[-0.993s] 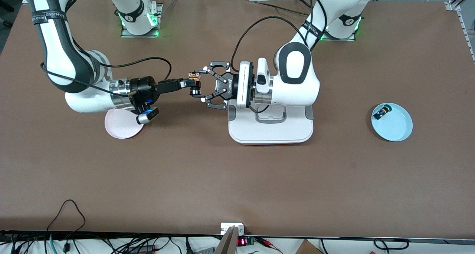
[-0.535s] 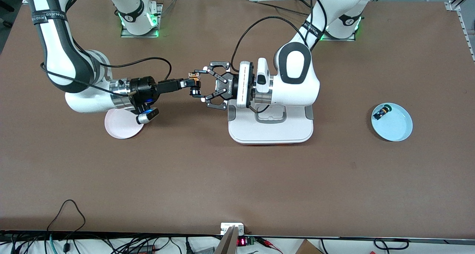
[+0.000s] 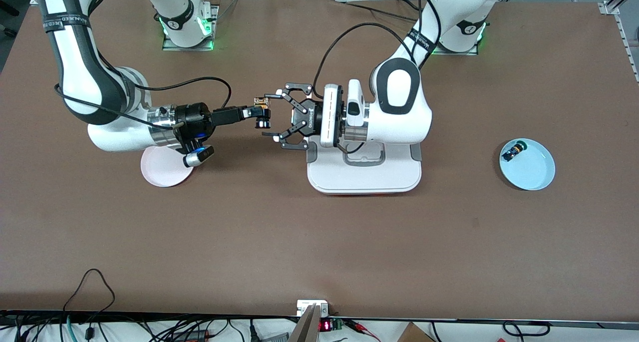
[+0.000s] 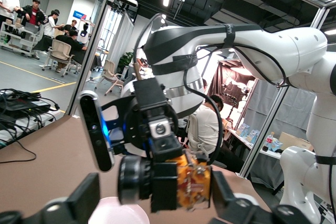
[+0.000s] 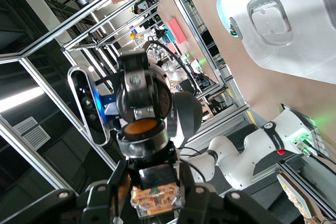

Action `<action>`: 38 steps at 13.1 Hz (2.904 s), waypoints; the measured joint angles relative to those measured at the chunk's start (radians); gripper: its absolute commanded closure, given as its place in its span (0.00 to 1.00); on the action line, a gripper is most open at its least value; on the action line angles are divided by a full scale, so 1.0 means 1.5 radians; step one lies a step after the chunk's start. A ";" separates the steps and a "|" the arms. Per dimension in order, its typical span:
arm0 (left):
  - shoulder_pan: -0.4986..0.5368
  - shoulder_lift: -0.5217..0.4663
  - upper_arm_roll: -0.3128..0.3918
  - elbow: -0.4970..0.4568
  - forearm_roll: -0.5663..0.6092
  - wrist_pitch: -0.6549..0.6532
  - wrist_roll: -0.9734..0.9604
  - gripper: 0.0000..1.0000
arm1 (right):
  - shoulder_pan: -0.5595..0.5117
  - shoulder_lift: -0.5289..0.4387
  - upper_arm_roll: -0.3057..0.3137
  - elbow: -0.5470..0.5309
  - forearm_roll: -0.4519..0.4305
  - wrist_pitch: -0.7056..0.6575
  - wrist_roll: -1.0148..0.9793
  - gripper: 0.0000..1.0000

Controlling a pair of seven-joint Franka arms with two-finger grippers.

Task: Transfer orange switch to right arm and place
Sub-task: 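Open the left gripper and withdraw it while the right gripper pulls back, then lower the orange switch onto the white plate with the right gripper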

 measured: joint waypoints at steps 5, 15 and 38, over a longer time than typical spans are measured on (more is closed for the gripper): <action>0.068 0.001 0.005 -0.003 0.034 -0.082 0.000 0.00 | 0.000 -0.002 0.000 0.000 0.000 0.000 -0.004 0.68; 0.383 0.011 0.012 -0.004 0.299 -0.483 0.002 0.00 | -0.036 -0.006 -0.001 0.001 -0.093 -0.004 -0.053 0.68; 0.224 -0.373 0.305 -0.051 1.200 -0.282 -0.561 0.00 | -0.078 -0.009 -0.002 0.010 -0.818 0.047 -0.432 0.68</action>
